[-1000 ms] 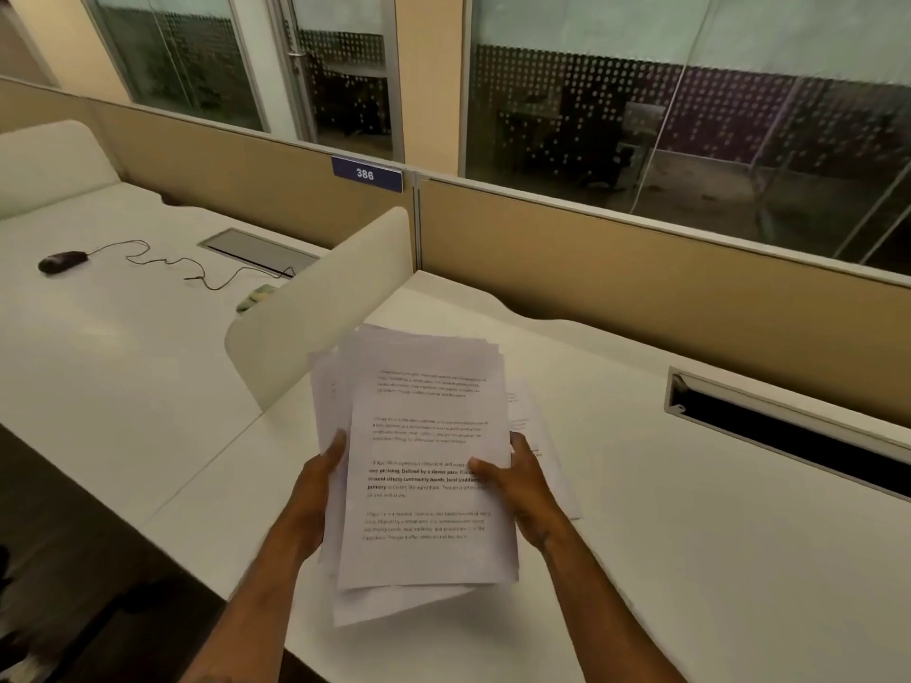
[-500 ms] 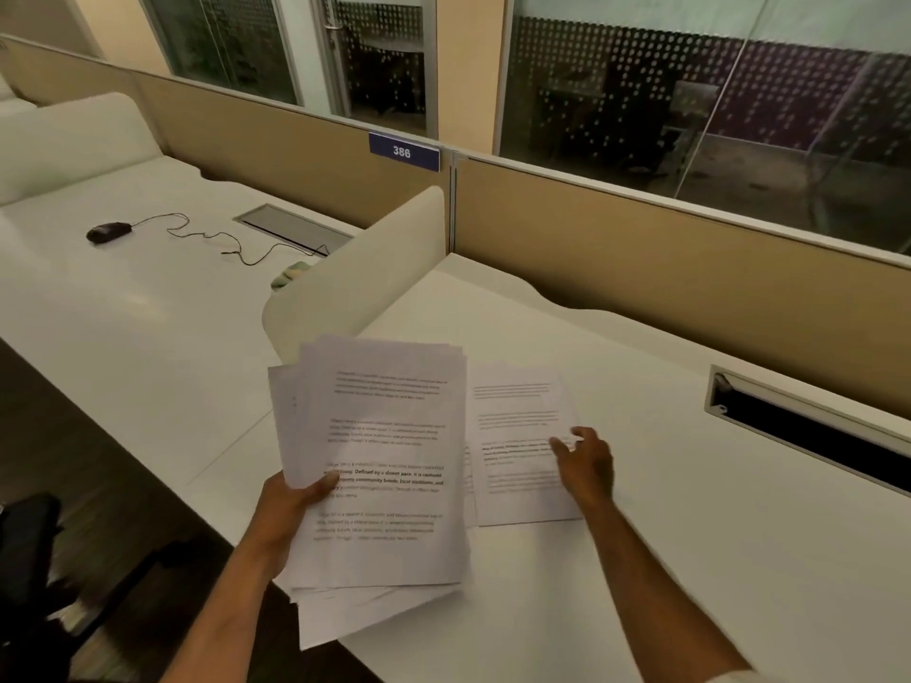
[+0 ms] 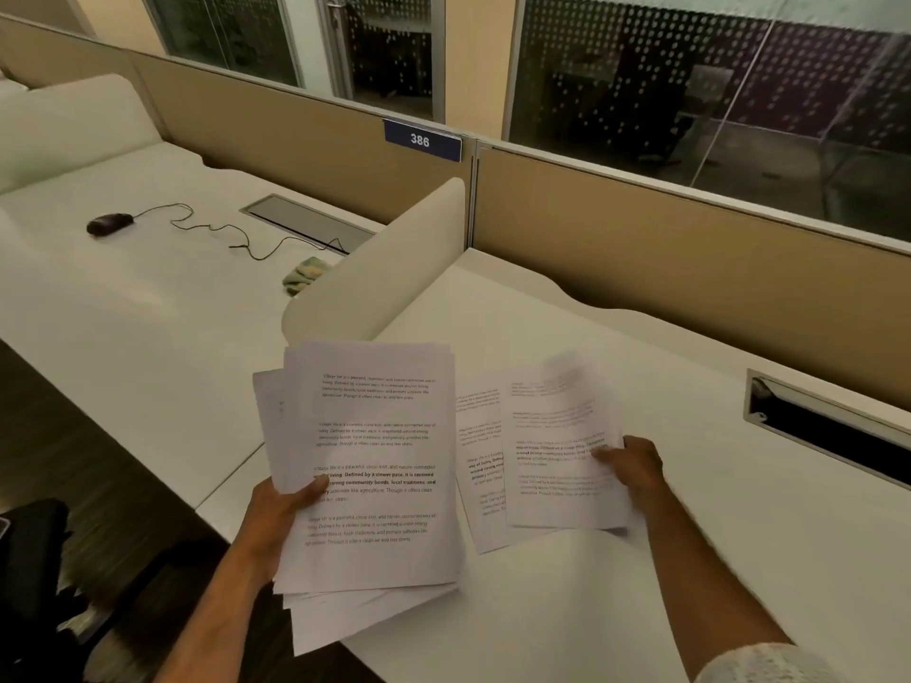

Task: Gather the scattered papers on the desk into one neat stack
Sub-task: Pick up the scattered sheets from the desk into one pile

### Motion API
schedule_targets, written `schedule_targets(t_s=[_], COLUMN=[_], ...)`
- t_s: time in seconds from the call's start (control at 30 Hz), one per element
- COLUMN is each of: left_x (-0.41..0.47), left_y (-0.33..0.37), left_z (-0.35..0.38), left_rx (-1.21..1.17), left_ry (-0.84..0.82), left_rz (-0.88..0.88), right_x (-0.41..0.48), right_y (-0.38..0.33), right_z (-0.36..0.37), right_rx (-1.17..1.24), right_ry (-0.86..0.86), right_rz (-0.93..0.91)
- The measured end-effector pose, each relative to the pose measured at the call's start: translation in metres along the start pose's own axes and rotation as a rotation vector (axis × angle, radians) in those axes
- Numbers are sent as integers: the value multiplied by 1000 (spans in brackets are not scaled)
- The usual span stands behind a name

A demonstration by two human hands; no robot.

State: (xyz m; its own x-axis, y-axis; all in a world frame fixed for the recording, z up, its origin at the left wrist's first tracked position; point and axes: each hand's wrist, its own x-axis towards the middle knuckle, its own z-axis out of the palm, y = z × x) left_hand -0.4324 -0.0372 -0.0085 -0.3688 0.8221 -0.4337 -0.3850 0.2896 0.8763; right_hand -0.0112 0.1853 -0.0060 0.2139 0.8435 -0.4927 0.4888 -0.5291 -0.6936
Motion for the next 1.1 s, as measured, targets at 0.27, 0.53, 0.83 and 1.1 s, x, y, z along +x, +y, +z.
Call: schedule_targets(t_s=[0.27,0.53,0.83,1.1], left_x=[12,14,20,33], left_y=[9,9,14,23], left_z=[4,1,11,57], left_rx=[21,37,45,53], left_ry=[1,10,-28,-148], left_rz=[25,31,37,55], right_x=[-17,-33,-32,-90], right_y=[-15,-13,-23,-21], right_z=[35,78,30,-89], right_rx=[-94,-469,-88,484], right_ry=[-83,20,-74,-125], right_rz=[-154,-33,-85,-304])
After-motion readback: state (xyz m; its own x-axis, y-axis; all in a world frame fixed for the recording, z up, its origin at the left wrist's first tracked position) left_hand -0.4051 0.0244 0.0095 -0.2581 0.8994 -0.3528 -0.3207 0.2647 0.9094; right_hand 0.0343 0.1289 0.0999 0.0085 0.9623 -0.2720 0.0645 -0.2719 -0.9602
